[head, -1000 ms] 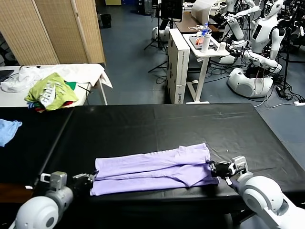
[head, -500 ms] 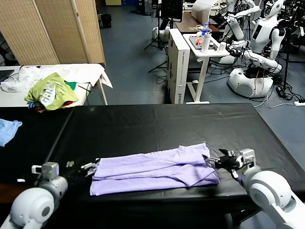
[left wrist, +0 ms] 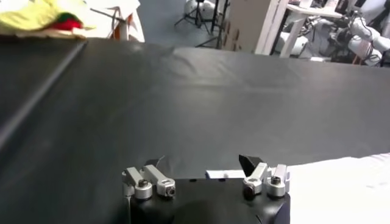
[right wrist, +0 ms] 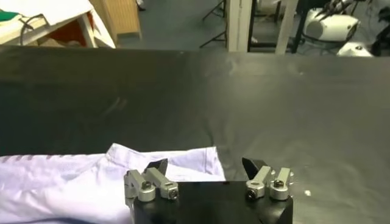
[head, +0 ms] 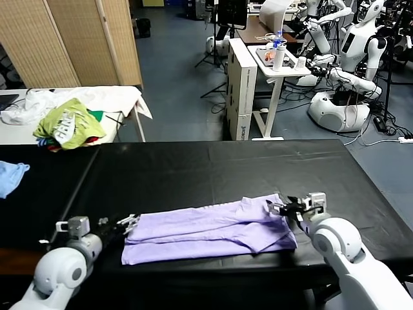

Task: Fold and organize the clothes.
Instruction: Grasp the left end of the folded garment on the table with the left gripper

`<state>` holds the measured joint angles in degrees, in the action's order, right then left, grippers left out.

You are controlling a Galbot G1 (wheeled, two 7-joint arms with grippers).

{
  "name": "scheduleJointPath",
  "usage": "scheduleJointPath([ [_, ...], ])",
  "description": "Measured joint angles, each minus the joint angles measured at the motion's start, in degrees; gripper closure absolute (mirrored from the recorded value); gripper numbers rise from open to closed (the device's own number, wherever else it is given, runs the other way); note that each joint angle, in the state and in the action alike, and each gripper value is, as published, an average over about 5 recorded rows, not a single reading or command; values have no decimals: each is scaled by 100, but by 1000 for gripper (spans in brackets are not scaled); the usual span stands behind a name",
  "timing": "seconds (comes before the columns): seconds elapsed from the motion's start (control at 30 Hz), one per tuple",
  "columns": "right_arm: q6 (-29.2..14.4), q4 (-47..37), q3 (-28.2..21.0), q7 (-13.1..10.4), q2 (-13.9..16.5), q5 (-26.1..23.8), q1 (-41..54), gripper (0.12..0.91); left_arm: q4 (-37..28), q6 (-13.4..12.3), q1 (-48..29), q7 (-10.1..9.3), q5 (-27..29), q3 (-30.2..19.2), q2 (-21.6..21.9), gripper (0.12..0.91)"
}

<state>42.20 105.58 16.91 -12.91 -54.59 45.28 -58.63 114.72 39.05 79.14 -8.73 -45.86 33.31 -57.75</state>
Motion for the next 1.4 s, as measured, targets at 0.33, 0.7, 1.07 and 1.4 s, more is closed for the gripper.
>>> scheduleJointPath([
  [0.33,-138,-268,-87,93,-204,-207,122,562,11,-4,32,22,23,-49,-39,331],
  [0.7,-389,102,212,-55,-474,-801,-355,885,-151,-76,-123,167,211,-216,54,878],
  [1.07,-391,657,558,91,-602,-870,-1019,735,-533,-157,-696,225,52,-512,417,883],
  [1.4,-428,1195,880,209,-290,-560,-1375,168,-213,-128,-403,172,53,-232,307,498],
])
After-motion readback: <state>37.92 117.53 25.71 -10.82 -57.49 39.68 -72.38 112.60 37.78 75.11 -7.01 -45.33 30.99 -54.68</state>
